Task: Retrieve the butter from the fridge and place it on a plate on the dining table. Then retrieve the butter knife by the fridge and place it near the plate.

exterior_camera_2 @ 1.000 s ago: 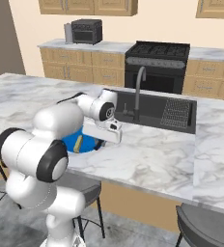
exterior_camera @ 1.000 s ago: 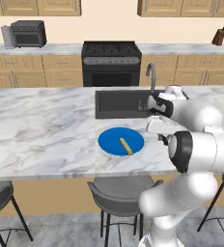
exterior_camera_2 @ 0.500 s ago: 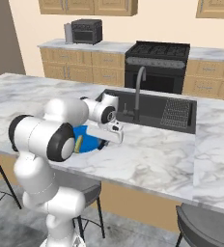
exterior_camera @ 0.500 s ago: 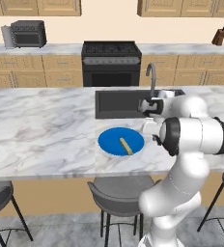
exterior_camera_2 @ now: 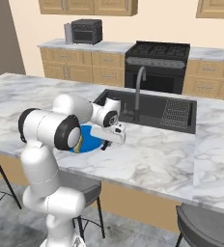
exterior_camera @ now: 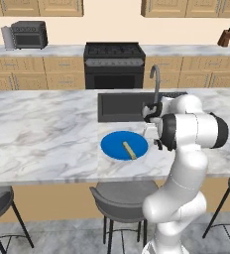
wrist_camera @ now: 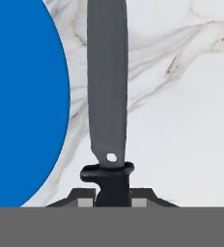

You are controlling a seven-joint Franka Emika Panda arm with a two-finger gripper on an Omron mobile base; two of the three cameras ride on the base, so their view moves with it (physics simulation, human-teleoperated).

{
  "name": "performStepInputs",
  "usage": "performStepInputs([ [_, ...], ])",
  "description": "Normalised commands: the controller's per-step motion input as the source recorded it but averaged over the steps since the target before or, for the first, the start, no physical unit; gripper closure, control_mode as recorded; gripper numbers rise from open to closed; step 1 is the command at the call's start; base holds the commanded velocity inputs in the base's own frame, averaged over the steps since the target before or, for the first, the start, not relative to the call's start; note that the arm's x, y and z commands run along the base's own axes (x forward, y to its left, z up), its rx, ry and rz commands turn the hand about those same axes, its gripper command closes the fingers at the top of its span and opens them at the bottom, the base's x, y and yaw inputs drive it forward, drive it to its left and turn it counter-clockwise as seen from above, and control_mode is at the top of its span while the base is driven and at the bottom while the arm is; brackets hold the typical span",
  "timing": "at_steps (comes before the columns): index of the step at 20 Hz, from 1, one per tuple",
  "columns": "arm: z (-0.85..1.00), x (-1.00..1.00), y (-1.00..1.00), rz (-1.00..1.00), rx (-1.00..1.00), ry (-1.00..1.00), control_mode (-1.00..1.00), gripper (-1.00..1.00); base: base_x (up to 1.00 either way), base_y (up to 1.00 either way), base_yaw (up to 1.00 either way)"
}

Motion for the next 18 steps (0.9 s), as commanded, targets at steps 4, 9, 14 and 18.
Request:
performStepInputs([
  [4, -0.2, 0.06, -0.15, 0.0, 0.0, -0.08, -1.0, 1.0, 0.0, 0.0, 0.0],
  [9, -0.18, 0.22, 0.0, 0.0, 0.0, -0.07, -1.0, 1.0, 0.0, 0.0, 0.0],
  [14, -0.13, 0.08, 0.0, 0.0, 0.0, -0.08, -1.0, -1.0, 0.0, 0.0, 0.0],
  [18, 0.11, 0.0, 0.0, 0.0, 0.0, -0.07, -1.0, -1.0, 0.0, 0.0, 0.0],
])
